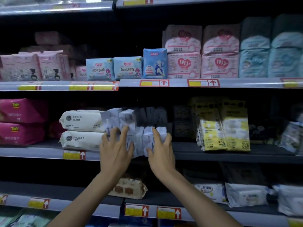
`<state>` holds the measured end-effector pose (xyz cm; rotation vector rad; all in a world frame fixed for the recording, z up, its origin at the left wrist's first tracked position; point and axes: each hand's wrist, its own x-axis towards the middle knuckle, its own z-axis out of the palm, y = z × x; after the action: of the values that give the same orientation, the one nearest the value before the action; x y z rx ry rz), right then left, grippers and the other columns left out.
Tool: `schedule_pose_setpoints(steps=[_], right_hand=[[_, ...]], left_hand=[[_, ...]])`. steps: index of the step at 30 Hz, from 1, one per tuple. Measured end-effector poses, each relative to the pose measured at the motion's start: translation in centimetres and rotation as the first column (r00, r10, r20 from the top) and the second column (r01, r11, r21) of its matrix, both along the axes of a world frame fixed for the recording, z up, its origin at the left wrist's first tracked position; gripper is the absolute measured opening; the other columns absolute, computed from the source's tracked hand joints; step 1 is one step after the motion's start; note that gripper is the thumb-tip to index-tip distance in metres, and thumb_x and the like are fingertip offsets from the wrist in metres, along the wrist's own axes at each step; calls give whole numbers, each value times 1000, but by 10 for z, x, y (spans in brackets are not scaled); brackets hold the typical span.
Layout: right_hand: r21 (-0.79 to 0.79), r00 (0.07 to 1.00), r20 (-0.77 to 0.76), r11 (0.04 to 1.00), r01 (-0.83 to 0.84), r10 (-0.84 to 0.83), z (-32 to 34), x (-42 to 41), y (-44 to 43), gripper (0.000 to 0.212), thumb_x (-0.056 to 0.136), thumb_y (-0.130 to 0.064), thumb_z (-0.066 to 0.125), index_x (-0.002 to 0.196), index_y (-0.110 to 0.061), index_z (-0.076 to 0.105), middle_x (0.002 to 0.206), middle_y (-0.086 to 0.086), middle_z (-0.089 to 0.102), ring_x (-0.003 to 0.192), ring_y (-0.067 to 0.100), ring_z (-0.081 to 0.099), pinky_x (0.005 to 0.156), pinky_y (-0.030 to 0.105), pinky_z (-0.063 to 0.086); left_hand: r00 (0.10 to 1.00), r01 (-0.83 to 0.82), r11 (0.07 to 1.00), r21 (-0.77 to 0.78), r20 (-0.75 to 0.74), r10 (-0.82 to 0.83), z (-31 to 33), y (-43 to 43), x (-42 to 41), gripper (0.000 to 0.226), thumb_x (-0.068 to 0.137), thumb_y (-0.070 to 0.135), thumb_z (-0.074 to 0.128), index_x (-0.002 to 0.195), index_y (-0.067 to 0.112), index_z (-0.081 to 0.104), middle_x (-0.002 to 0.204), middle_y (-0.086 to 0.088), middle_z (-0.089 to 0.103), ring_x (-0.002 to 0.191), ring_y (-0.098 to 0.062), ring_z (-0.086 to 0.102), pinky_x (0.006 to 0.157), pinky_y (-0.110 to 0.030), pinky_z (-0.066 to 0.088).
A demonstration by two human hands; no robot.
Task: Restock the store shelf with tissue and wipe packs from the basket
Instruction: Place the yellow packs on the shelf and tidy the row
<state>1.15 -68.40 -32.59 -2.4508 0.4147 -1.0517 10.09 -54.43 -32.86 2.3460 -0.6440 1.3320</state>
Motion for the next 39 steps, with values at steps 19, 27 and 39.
schedule_pose_setpoints(steps=[19,27,39], right_hand=[[-153,996,83,987,54,-42,26,-8,24,64,104,-42,50,161,-27,26,165,18,21,153,35,21,125,47,23],[-226,992,49,968,-104,118,39,18,58,77,102,-17,48,165,-14,3,152,4,51,140,20,46,123,41,26],[-248,985,-61,953,-172,162,38,38,60,85,95,-20,54,164,-13,4,167,4,30,156,18,20,127,43,8]], left_hand=[[984,160,979,-125,-63,-169,-3,31,-21,47,98,36,62,142,23,52,135,-5,54,112,-32,61,82,-44,56],[998,56,994,91,0,-57,13,37,17,78,99,48,58,165,21,26,172,-18,15,156,-42,22,121,-56,28],[999,3,987,159,-32,2,11,40,36,82,93,65,32,164,24,29,171,-18,22,158,-37,21,123,-53,28]])
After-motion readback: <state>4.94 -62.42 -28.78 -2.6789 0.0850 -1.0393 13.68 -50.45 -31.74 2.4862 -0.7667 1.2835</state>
